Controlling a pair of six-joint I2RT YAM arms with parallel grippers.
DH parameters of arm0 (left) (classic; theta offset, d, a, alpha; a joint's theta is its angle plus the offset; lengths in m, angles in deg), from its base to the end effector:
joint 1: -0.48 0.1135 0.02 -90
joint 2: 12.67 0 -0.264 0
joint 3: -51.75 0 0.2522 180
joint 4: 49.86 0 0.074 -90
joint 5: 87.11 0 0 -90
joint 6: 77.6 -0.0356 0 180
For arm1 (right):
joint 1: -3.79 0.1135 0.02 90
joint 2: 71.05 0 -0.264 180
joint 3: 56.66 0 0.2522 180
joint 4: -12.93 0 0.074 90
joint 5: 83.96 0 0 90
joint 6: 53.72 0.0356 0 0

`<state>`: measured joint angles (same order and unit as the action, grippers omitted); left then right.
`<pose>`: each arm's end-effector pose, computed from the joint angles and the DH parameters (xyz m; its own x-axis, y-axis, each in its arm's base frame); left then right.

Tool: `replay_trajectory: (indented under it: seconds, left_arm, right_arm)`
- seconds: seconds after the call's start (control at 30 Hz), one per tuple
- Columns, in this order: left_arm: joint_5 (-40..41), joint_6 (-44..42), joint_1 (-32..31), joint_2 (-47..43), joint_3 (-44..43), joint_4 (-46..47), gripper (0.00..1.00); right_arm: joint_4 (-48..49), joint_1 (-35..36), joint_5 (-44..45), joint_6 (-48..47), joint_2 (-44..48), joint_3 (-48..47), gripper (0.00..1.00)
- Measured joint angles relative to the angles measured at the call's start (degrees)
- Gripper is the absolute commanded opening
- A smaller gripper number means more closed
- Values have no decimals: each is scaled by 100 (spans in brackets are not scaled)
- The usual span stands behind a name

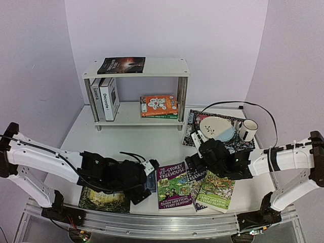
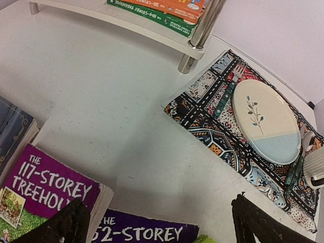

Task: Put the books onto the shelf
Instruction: Pick up the book from the book pile.

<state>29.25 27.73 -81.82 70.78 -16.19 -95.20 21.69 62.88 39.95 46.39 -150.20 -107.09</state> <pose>0.0538 -0.2798 0.2159 -0.3399 0.7463 -0.5723 0.7975 0.5513 0.2452 0.1654 0.2376 0.2162 -0.2503 -0.1345 -0.9588 -0.4050 0.9140 -0.0225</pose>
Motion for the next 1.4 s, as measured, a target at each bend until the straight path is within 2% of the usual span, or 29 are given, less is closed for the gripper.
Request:
replay_trajectory:
  seconds: [0.23, 0.43, 0.63, 0.8, 0.93, 1.13, 1.4]
  left_arm:
    - [238, -255, -240, 669, -26, -612, 99]
    - [439, -380, -233, 1088, -186, -805, 95]
    - [530, -488, -233, 1724, -418, -837, 94]
    - [784, -494, -233, 2055, -607, -898, 86]
    - [1118, -467, -234, 2297, -755, -921, 74]
    - [1639, -248, -238, 2741, -923, -1219, 37]
    - [1942, -105, -248, 2941, -1388, -1928, 9]
  right_arm:
    - [354, -235, 7, 153, 276, 389, 98]
    - [456, -366, 45, 310, 781, 664, 98]
    - [549, -422, 68, 361, 878, 689, 98]
    - [565, -433, 70, 412, 886, 713, 98]
    - [578, -441, 87, 430, 938, 722, 98]
    - [584, -455, 125, 430, 987, 722, 98]
    - [582, -496, 125, 430, 987, 722, 98]
